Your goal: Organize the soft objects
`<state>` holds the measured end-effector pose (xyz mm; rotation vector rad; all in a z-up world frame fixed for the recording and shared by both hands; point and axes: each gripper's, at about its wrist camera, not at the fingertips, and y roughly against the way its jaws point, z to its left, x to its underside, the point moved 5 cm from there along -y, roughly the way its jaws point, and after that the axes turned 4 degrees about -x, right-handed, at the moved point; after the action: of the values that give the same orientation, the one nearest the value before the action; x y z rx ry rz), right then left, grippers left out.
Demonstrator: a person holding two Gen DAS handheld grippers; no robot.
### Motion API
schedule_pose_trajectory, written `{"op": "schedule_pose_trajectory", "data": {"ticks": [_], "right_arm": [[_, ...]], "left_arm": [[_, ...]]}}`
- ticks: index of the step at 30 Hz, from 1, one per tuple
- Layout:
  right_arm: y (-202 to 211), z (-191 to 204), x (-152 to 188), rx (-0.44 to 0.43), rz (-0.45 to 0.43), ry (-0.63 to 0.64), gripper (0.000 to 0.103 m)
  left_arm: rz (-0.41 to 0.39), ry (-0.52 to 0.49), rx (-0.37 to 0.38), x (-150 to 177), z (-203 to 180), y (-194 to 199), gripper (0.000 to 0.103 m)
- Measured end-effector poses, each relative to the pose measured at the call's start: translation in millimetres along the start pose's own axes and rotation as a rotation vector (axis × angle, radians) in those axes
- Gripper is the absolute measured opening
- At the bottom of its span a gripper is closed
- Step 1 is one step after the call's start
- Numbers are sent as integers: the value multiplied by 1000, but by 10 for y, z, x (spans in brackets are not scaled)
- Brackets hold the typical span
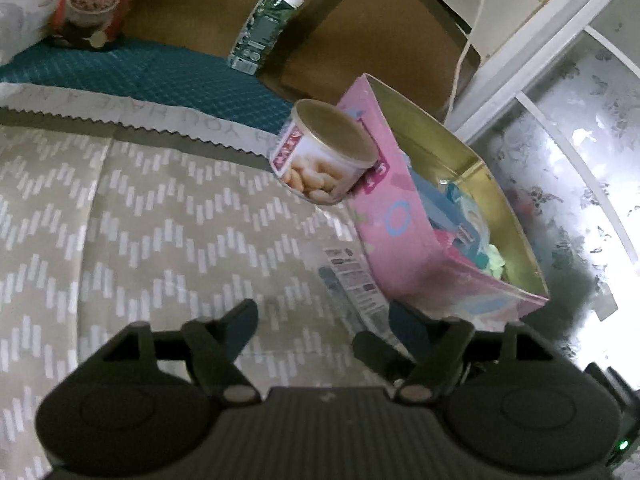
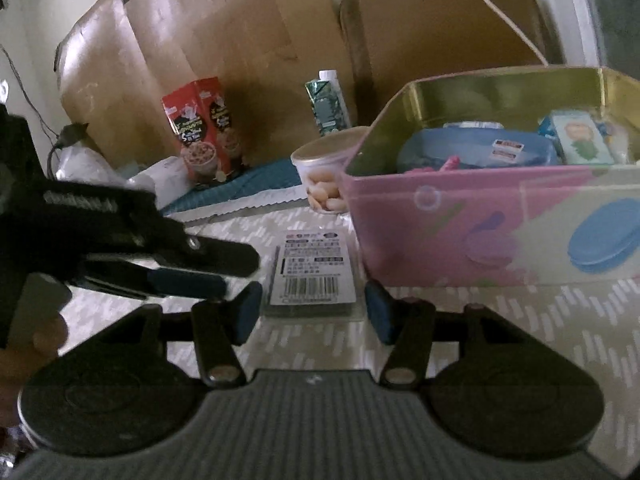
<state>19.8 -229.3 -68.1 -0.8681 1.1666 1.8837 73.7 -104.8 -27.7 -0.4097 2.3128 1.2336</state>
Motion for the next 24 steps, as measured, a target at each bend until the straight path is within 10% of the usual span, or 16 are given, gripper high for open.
{"op": "schedule_pose_trajectory", "data": {"ticks": [5, 8, 11, 24], "right_arm": [[-38, -79, -14, -20, -5, -54, 59], [1, -169, -13, -59, -7, -108, 59], [29, -150, 4, -51, -14, -98, 59], [13, 249, 111, -42, 1, 154, 59]], "left_arm": [[26, -21, 40, -51, -172, -183, 71], [53, -22, 49, -66, -253, -359, 36], [56, -15, 47, -58, -264, -437, 22], [32, 15, 152, 39, -178, -27, 14]]}}
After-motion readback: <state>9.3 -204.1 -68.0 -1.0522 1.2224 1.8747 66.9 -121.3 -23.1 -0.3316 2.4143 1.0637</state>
